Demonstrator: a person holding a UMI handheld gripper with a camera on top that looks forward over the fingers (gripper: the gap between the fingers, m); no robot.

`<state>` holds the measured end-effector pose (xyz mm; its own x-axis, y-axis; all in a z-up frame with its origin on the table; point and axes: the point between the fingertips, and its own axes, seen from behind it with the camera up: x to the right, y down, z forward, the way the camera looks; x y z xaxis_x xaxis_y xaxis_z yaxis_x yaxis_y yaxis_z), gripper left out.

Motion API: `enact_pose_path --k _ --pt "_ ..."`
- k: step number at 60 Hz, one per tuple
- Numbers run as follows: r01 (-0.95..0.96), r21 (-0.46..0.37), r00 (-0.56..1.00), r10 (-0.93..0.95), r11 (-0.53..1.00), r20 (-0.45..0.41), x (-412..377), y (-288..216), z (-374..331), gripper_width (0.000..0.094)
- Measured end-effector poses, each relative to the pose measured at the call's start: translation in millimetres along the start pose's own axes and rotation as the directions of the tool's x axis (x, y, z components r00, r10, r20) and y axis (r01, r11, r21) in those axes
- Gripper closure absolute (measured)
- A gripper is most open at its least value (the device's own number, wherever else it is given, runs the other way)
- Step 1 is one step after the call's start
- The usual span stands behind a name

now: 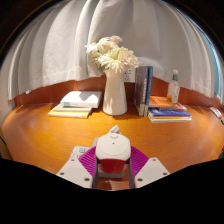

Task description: Unplug charger

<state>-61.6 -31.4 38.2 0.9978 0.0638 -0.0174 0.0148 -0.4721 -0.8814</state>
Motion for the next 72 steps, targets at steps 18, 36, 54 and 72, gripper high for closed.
enact_pose_path --k 18,36,54,72 --pt "0.076 0.186 0.996 -0.066 0.98 -0.06 29.1 -200.6 -46.7 0.0572" --pt "0.054 0.284 0.983 -0.001 0.957 -0.183 186.3 -241.5 -78.5 0.0553" --pt "-0.018 -0.08 0.996 0.011 0.997 -0.088 211.0 -38.0 4.2 0.0531" --pt "-0.044 -0.185 0.998 0.035 0.982 -0.05 207.1 3.1 28.2 0.0407"
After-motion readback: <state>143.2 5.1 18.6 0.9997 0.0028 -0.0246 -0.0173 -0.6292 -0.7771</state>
